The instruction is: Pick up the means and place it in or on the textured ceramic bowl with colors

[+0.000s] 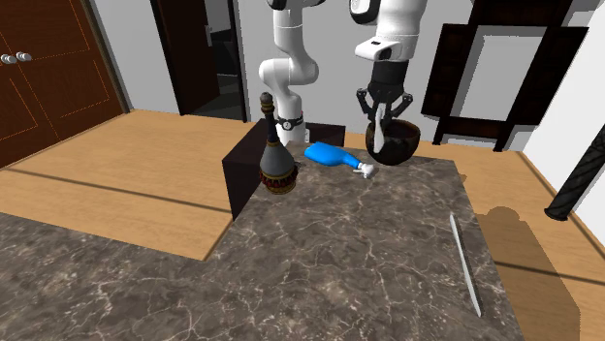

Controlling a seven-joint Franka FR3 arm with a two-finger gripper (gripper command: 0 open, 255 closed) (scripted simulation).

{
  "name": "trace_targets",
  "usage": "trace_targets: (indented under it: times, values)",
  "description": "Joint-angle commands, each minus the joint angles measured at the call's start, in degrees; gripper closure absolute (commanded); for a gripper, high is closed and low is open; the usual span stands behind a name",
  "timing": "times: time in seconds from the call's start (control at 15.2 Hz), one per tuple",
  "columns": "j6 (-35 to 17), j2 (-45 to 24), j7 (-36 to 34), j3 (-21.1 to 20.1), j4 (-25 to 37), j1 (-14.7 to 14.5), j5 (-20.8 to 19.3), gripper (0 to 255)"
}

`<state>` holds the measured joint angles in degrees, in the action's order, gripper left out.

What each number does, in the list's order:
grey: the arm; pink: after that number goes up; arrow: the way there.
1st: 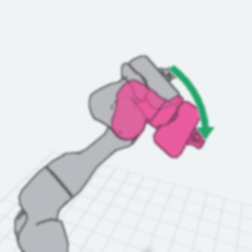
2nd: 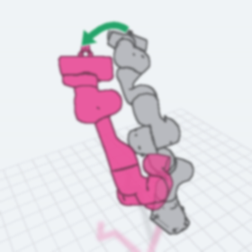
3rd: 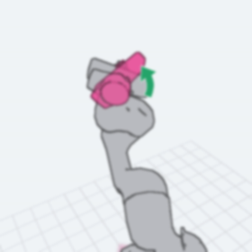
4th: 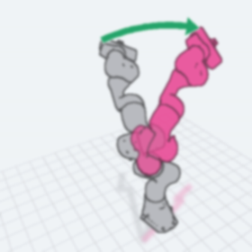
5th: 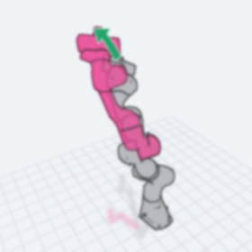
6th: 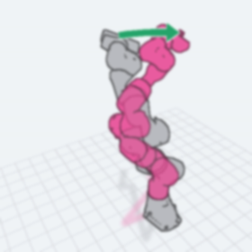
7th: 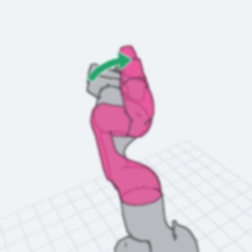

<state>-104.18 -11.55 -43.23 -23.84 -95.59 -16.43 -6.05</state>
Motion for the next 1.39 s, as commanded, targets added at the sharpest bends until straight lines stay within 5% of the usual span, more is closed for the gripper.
trace_targets:
  times: [0.0,0.86,1.32]
  values:
    - [-1.29,3.61,-1.31,-0.83,-4.68,-0.42,1.37,255]
    - [-3.12,21.09,-10.78,-7.09,-22.14,-6.62,10.38,255]
    - [-8.51,19.76,-11.27,-7.57,-26.36,-6.72,9.88,255]
